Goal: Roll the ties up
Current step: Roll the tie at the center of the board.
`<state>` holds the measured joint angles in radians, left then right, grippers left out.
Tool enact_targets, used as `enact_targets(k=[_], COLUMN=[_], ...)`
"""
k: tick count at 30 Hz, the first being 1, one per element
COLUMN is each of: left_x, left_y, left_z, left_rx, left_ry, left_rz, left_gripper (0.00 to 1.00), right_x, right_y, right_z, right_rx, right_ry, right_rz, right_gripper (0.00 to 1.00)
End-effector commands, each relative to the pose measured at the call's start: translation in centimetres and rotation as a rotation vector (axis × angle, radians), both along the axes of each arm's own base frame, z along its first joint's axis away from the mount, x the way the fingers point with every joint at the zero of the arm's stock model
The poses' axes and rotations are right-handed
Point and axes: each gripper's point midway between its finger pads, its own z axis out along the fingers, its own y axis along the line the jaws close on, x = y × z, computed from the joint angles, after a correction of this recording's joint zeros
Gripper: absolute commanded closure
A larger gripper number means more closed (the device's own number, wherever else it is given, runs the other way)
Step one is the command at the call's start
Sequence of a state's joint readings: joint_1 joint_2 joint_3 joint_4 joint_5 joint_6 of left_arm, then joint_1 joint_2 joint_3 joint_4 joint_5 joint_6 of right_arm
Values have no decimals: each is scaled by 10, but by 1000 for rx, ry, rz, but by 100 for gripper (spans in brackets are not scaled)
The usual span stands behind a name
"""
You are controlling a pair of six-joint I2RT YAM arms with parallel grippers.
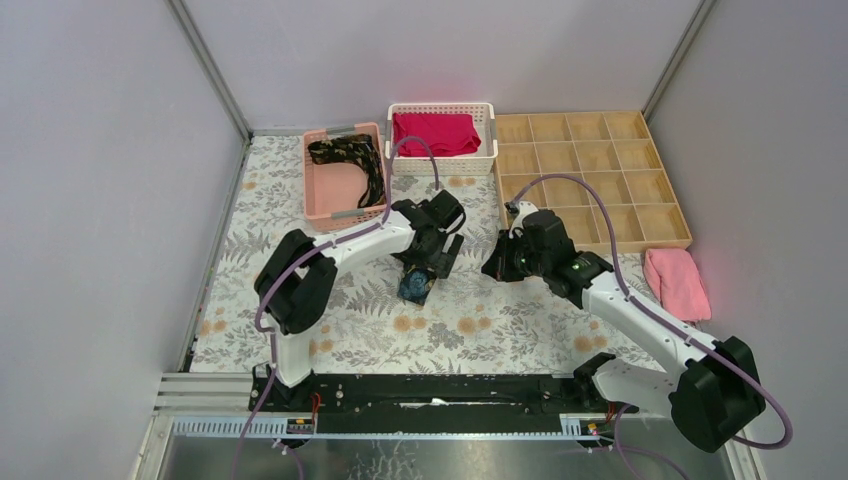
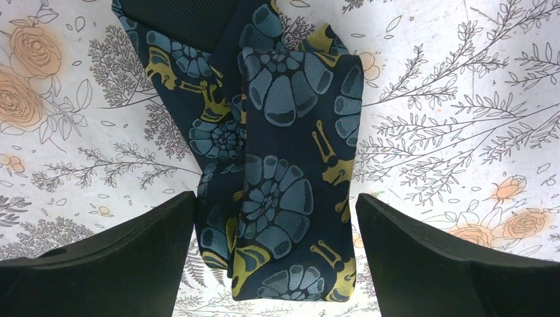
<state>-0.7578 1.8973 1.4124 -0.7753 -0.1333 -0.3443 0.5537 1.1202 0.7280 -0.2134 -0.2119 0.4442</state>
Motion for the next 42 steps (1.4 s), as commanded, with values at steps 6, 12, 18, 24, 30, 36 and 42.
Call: enact_targets(k=[6,12,18,24,30,36,42], left_x=[-3,3,17,14,9,5,1], left_y=[-4,-1,2,-4,-9,-3,-2], left_z=[-12,-28,-22,-41,-63,-70,-72], left_rx=[1,52,32,-21,-49,-107,-185], left_ry=[27,33,-13,41,89,119,150], left_rz=[-19,-26,-14,-52,-62,-54,-61], left_gripper=[1,1,1,1,1,1,1], right_x=[-9,-11,-11,-12,-11,-26,-39], right_y=[2,5,-2,-7,0,42,91], right_z=[9,4,-2,9,30,35,35], right_rx=[20,21,-34,-89,-174,-333,-631], right_ry=[-23,-26,-58,-141,-242,-353,-558], right_rz=[44,65,68,59,58,160,241], right_gripper=[100,100,99,95,81,70,56])
